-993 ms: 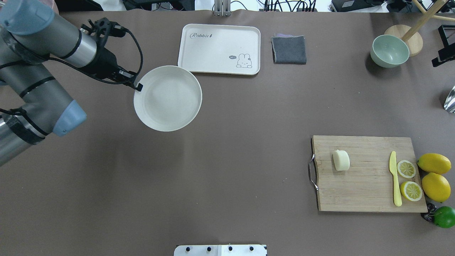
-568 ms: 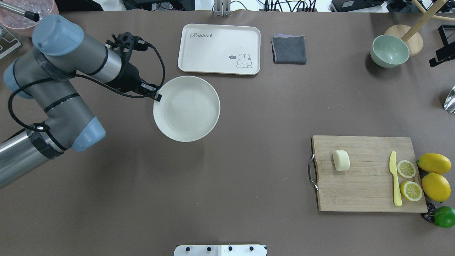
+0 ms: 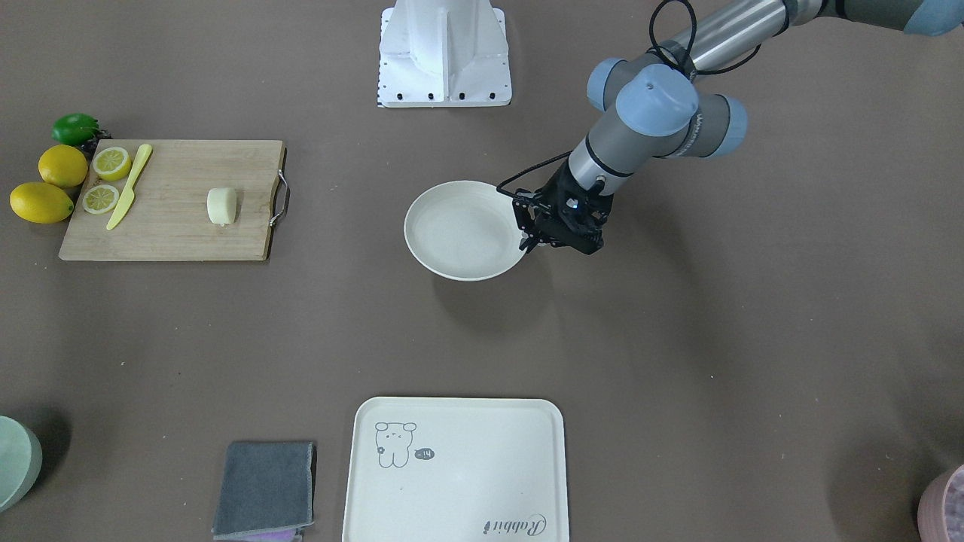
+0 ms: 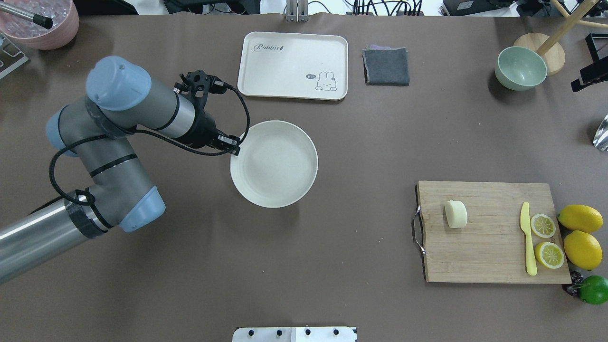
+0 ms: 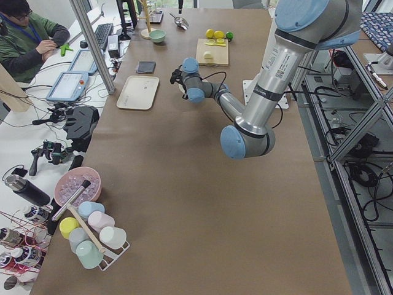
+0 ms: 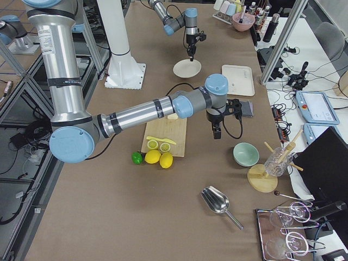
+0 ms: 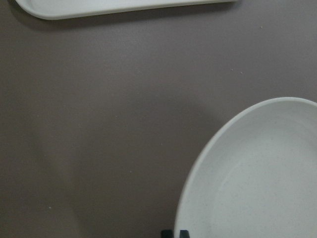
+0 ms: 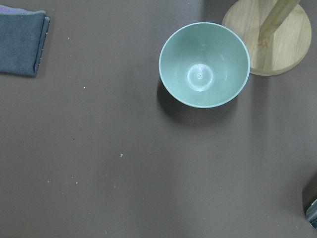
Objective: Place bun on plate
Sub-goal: 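Push the white plate with the left gripper toward the table center, then raise the left gripper away while the right arm reaches toward the cutting board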
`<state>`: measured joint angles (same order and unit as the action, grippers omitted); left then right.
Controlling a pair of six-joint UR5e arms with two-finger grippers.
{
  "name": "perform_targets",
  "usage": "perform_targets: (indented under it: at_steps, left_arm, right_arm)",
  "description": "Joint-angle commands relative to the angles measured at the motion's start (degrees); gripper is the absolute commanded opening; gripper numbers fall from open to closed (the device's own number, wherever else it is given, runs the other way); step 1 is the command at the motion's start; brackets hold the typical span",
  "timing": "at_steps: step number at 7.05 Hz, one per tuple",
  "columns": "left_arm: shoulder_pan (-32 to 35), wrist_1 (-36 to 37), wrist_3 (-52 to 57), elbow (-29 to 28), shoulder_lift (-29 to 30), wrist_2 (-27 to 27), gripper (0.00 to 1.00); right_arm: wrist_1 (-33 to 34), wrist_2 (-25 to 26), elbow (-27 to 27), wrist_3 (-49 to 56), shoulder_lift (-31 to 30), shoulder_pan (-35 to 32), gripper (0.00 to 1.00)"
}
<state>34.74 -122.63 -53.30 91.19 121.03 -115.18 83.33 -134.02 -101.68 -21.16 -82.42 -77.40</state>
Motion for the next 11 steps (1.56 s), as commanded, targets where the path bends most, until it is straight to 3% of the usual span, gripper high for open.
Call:
perform_targets:
  at_steps: [1, 2, 4, 6, 7, 11]
  left_arm:
    - [-1.34, 0.02, -1.1, 0.04, 0.7, 1.71, 0.88]
    - [-1.17, -0.24, -1.19, 0.21, 0.79, 1.71, 0.97]
    - [3.99, -0.51, -1.19, 3.44, 0.01, 1.02, 0.98]
    - [11.97, -0.33, -0.84, 4.34, -1.22, -6.15, 0.98]
    - [14.89, -0.51, -0.06, 4.6, -2.02, -9.33, 0.98]
    - [20.71, 0.19, 4.08, 4.08, -2.89, -9.54, 0.98]
  right_arm:
    - [-0.1, 0.51, -0.01, 0.16, 0.16, 0.58, 1.0]
    - [-0.1, 0.6, 0.08, 0.07, 0.07, 0.67, 1.0]
    - [0.08, 0.34, 0.35, -0.11, 0.16, 0.76, 1.0]
    - [-2.98, 0.07, 0.08, -0.8, 0.15, 3.28, 1.0]
    - [-3.43, 0.07, 0.17, -5.51, 1.29, 6.53, 1.0]
    - [-4.22, 0.69, -1.23, -20.91, 2.36, 16.03, 1.0]
